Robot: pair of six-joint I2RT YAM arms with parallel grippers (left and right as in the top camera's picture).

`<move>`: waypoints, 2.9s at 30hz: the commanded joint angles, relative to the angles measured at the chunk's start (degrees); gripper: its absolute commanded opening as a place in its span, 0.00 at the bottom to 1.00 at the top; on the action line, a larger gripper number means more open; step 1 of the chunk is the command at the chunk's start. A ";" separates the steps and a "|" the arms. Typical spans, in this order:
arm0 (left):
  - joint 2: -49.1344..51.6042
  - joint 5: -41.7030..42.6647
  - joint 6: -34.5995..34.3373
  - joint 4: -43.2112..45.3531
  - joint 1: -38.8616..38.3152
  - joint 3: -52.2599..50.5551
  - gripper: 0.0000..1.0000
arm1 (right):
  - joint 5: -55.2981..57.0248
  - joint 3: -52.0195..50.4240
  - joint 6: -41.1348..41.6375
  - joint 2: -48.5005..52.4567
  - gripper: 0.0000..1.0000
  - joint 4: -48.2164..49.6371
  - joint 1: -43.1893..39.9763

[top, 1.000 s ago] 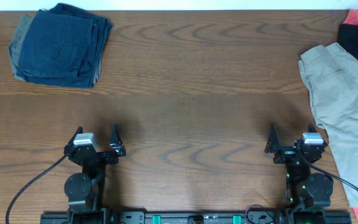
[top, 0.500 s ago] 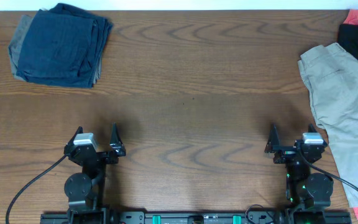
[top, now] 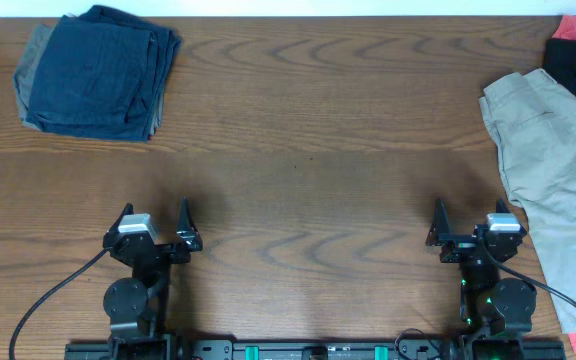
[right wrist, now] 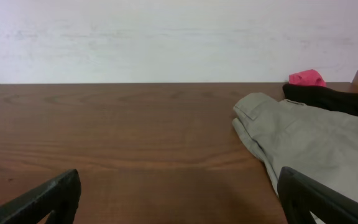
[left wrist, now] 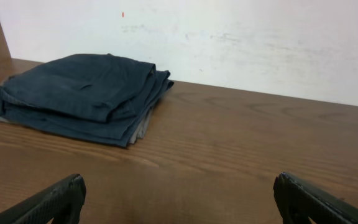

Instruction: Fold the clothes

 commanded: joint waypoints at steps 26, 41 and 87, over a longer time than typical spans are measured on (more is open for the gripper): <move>-0.28 0.83 0.74 -2.10 -0.17 -0.92 0.98 | 0.17 -0.11 -1.07 -0.20 0.99 -0.15 0.26; -0.28 0.83 0.74 -2.08 -0.17 -0.92 0.98 | -19.71 -0.11 24.52 -0.20 0.99 2.56 0.31; -0.28 0.83 0.74 -2.08 -0.17 -0.92 0.98 | 35.36 97.48 -7.19 117.42 0.99 -40.76 -0.63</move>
